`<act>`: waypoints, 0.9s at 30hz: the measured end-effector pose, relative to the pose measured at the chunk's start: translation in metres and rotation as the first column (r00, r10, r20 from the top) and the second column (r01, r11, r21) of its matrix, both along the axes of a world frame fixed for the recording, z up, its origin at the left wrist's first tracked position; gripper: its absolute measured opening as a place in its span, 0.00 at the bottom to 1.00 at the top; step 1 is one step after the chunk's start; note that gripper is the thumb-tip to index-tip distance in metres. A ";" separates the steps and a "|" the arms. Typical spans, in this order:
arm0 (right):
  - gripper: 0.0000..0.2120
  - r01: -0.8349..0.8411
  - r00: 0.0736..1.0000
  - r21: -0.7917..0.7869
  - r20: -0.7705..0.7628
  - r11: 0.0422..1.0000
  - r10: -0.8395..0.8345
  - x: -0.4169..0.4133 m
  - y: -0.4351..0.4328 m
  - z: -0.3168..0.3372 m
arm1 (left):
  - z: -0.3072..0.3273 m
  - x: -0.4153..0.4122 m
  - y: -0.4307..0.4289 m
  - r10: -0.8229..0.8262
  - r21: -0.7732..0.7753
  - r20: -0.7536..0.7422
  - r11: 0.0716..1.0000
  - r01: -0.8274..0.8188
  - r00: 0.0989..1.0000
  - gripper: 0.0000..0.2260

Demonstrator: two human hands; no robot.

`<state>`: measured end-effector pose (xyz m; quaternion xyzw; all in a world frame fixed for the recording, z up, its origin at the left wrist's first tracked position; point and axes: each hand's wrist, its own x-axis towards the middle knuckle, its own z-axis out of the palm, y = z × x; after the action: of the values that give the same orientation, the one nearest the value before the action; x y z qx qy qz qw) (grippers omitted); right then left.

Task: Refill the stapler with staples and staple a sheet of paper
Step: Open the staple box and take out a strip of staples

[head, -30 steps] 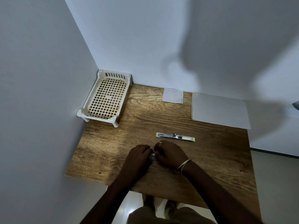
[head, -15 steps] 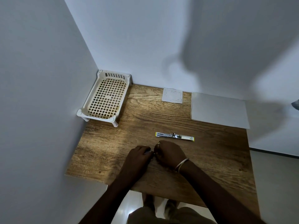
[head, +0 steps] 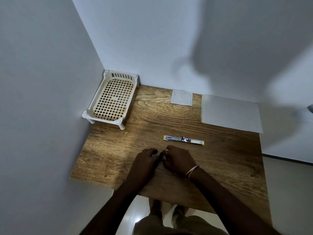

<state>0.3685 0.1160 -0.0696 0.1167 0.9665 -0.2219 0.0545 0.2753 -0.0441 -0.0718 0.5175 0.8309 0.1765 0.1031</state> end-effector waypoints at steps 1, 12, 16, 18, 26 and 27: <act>0.11 -0.004 1.000 -0.008 0.008 1.000 0.004 0.000 0.000 0.001 | 0.000 0.000 0.000 -0.001 0.002 0.003 1.000 0.001 1.000 0.11; 0.07 0.076 0.993 -0.076 0.092 0.994 -0.069 -0.005 0.005 -0.002 | 0.001 -0.002 -0.001 -0.028 -0.047 -0.020 0.999 0.027 0.999 0.11; 0.05 0.119 0.985 -0.143 0.144 0.982 -0.099 -0.005 0.008 -0.003 | -0.001 -0.002 -0.001 -0.039 -0.071 -0.026 0.997 0.037 0.999 0.11; 0.03 0.132 0.982 -0.157 0.156 0.979 -0.107 -0.006 0.008 -0.003 | -0.001 -0.002 -0.001 -0.041 -0.081 -0.025 0.996 0.039 0.999 0.11; 0.09 0.105 0.988 -0.150 0.129 0.983 -0.086 -0.003 0.004 -0.003 | 0.002 -0.002 -0.001 -0.032 -0.057 -0.014 0.998 0.031 0.999 0.14; 0.09 0.099 0.987 -0.155 0.142 0.983 -0.077 -0.004 0.005 -0.003 | 0.003 -0.002 -0.001 -0.028 -0.051 -0.009 0.998 0.027 1.000 0.14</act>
<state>0.3649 0.1209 -0.0729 0.1692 0.9333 -0.2934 0.1194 0.2735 -0.0450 -0.0692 0.5269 0.8284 0.1515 0.1147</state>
